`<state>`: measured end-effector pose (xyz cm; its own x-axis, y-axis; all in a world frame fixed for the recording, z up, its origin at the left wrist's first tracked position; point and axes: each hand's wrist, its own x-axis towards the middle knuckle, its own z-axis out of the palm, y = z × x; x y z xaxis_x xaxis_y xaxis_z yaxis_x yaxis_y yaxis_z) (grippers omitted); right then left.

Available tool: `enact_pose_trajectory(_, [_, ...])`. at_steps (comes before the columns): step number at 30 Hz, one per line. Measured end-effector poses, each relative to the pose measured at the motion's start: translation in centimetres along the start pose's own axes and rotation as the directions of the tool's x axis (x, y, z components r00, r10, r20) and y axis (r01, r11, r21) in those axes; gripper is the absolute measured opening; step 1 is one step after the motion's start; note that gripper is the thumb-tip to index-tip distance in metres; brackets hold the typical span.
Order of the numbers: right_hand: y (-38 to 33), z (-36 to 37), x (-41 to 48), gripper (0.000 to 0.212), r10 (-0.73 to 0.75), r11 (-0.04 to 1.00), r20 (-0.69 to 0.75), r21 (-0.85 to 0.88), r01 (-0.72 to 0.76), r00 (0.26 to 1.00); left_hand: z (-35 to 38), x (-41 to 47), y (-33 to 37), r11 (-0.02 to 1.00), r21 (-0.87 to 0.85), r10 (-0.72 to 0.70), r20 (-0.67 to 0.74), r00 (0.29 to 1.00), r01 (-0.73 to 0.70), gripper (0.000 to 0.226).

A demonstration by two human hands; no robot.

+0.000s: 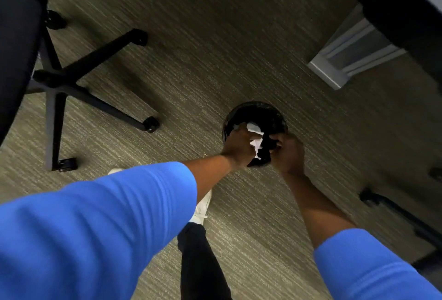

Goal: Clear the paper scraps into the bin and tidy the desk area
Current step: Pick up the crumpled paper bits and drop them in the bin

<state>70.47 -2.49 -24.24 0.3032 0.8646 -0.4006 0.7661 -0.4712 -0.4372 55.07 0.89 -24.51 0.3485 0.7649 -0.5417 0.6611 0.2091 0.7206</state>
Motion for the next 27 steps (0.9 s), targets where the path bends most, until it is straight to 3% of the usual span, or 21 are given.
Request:
enact_pose_trajectory(8, [-2.6,-0.5,-1.8,0.037,-0.005,1.000,0.002,-0.004,0.005,1.000,-2.5,-2.1,0.0,0.994,-0.042,-0.094,0.073,0.993,0.097,0.026])
enact_pose_trajectory(12, [-6.0,-0.7,-2.8,0.040,-0.036,0.999,0.016,0.024,0.036,0.999,-5.2,-5.2,-0.8,0.993,0.026,-0.118,0.066,0.991,0.116,0.022])
enact_pose_trajectory(16, [-10.9,-0.3,-3.4,0.039,-0.059,0.998,0.071,0.026,0.057,0.996,-8.4,-9.3,-2.5,0.956,-0.034,-0.292,-0.022,0.956,0.291,0.022])
enact_pose_trajectory(18, [-14.3,-0.5,-3.2,0.040,-0.063,0.998,0.104,-0.005,0.064,0.993,-10.8,-10.9,-2.7,0.951,-0.097,-0.301,-0.081,0.950,0.293,0.019])
enact_pose_trajectory(20, [-22.3,-0.6,-3.6,0.041,-0.138,0.990,0.183,-0.002,0.141,0.973,-16.9,-14.0,-4.2,0.937,-0.203,-0.326,-0.211,0.922,0.285,0.015])
enact_pose_trajectory(22, [-25.4,-1.1,-4.2,0.048,-0.145,0.989,0.209,0.017,0.145,0.967,-19.0,-15.7,-4.3,0.941,-0.210,-0.317,-0.264,0.911,0.267,0.019])
enact_pose_trajectory(27, [-27.2,-0.5,-5.0,0.046,-0.136,0.988,0.261,-0.039,0.151,0.956,-21.8,-18.3,-4.7,0.954,-0.129,-0.300,-0.460,0.836,0.272,0.006])
